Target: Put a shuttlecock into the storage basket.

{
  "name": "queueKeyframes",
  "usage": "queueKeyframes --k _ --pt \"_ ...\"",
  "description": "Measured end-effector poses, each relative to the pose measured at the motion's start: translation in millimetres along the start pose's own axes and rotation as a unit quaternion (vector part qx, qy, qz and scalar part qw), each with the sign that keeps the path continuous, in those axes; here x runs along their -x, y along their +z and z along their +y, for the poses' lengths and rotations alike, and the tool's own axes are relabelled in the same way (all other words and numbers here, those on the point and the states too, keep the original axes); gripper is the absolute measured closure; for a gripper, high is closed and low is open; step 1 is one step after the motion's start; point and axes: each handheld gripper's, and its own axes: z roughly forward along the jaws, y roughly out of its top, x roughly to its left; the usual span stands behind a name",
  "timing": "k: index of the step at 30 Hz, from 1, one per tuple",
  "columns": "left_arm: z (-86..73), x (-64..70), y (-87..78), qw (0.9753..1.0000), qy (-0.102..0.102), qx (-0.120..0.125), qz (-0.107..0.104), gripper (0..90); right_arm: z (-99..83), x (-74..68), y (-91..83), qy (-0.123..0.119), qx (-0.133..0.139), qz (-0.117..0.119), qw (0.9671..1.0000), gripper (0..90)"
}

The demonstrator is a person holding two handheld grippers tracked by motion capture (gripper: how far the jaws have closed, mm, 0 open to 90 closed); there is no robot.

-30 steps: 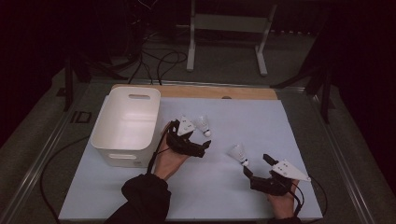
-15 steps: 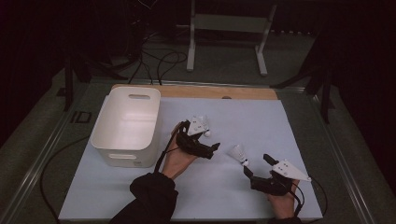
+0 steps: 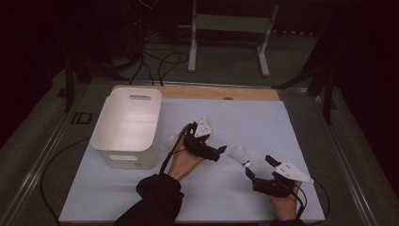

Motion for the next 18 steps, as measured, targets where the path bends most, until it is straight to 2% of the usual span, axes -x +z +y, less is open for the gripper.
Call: queueKeyframes --k 5,18 --pt "0.3 3.5 8.2 0.9999 0.009 -0.009 -0.009 0.1 0.0 0.7 -0.1 -0.001 0.003 0.000 1.0000 8.1" --pt "-2.1 12.5 27.6 0.9991 0.017 -0.017 -0.035 0.2 0.0 0.9 -0.2 -0.001 0.003 0.000 1.0000 8.1"
